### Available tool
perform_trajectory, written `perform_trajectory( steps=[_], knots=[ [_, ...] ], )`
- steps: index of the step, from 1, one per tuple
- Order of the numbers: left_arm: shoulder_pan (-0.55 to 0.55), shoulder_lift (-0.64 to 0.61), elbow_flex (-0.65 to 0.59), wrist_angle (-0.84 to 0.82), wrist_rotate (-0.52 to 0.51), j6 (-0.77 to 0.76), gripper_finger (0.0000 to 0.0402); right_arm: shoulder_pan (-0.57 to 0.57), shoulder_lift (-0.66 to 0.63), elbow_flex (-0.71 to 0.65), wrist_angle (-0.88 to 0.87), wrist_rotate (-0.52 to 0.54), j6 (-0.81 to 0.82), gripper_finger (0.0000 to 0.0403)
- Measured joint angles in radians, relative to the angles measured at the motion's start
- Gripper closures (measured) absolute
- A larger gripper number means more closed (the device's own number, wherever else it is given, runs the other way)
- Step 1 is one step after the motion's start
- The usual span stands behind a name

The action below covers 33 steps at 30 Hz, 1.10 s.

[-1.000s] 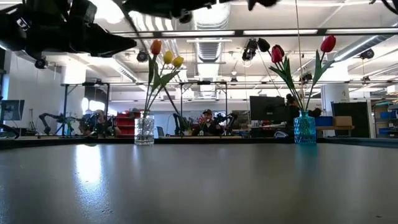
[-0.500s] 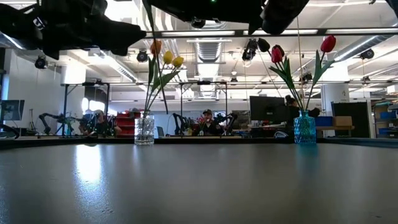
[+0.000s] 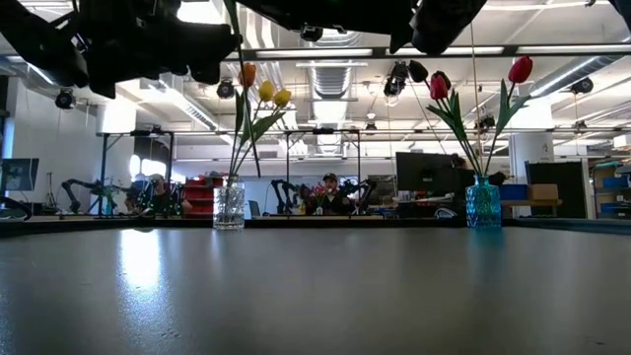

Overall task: Sort flowers into vase by color
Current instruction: Put the orange flower into the transparent vase

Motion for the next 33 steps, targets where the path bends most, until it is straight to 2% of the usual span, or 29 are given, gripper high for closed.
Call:
perform_trajectory(
  steps=[8,23,28,33],
  knots=[
    [-0.012,0.018,0.0,0.061,-0.002,-0.033,0.028,0.0,0.0,0.0,0.001,0.0,0.0,0.039],
    [-0.043,0.072,0.034,0.076,-0.002,-0.059,0.0286,0.0,0.001,-0.001,0.006,0.0,0.0,0.039],
    [-0.044,0.071,0.034,0.093,-0.001,-0.057,0.032,0.0,0.001,-0.001,-0.001,0.0,0.0,0.039],
    [-0.044,0.07,0.034,0.094,-0.001,-0.048,0.0381,0.0,0.001,-0.001,-0.003,0.009,0.029,0.0389]
  ],
)
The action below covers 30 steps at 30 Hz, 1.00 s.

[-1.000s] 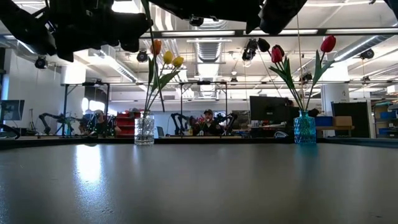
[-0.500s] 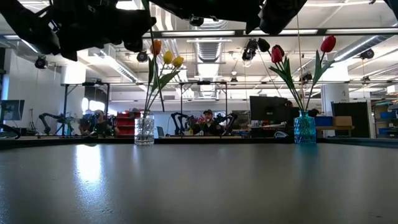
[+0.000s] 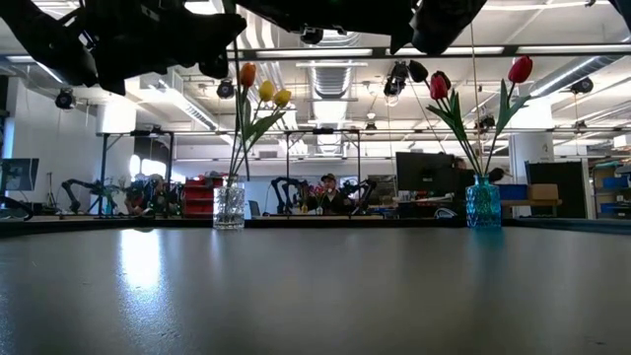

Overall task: Sort flowers into vase by color
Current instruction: Put the orange flower into the transparent vase

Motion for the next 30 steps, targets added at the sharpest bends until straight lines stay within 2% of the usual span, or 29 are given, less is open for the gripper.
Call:
perform_trajectory(
  steps=[5,14,18,23,30],
  knots=[
    [0.0,0.0,-0.002,-0.005,-0.003,0.001,0.0391,0.0,0.0,0.0,-0.029,0.003,-0.044,0.0364],
    [0.002,-0.004,-0.003,-0.032,-0.022,0.015,0.0397,0.004,-0.039,0.0,-0.147,0.127,-0.065,0.0247],
    [0.009,-0.009,-0.004,-0.053,-0.037,0.028,0.0398,0.007,-0.069,0.0,-0.26,0.134,-0.033,0.0216],
    [0.013,-0.047,-0.003,-0.057,-0.036,-0.003,0.0398,0.025,-0.108,-0.002,-0.361,0.135,0.0,0.0213],
    [0.042,-0.145,-0.003,-0.219,-0.074,0.034,0.0399,0.04,-0.166,-0.045,-0.447,0.156,0.007,0.0249]
  ],
)
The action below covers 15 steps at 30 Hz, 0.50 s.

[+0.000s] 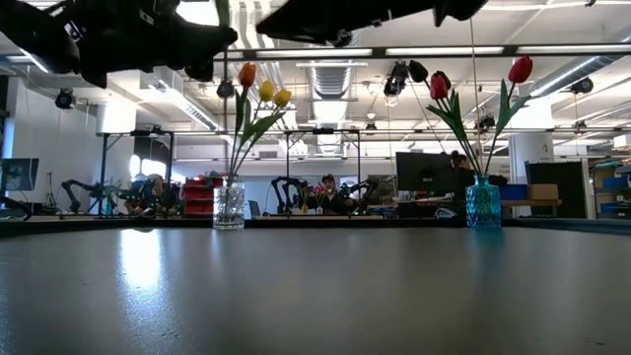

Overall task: Sort flowers into vase by color
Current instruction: Put the orange flower into the transparent vase

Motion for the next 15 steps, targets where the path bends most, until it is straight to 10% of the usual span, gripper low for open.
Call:
perform_trajectory(
  steps=[9,15],
  knots=[
    [0.051,-0.209,0.228,-0.521,-0.25,0.109,0.0399,0.01,-0.121,-0.174,0.038,0.09,0.072,0.0378],
    [0.148,-0.228,0.306,-0.535,-0.277,0.122,0.0399,0.021,-0.157,-0.275,0.138,0.102,0.088,0.039]
  ],
)
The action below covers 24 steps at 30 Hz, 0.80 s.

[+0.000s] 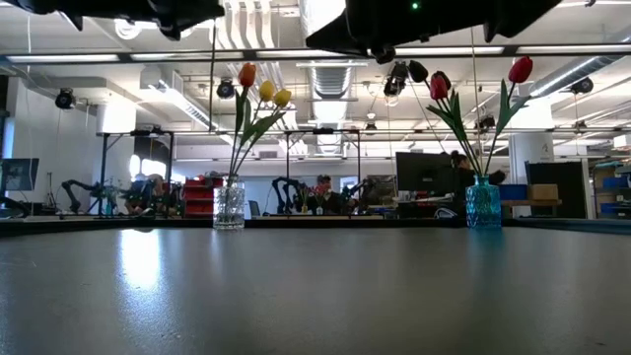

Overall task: Sort flowers into vase by color
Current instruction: Put the orange flower into the transparent vase

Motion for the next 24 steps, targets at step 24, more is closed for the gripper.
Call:
perform_trajectory(
  steps=[24],
  knots=[
    [0.479,0.371,-0.111,0.647,0.238,-0.161,0.0399,0.006,0.002,-0.027,0.05,0.004,-0.03,0.039]
  ],
)
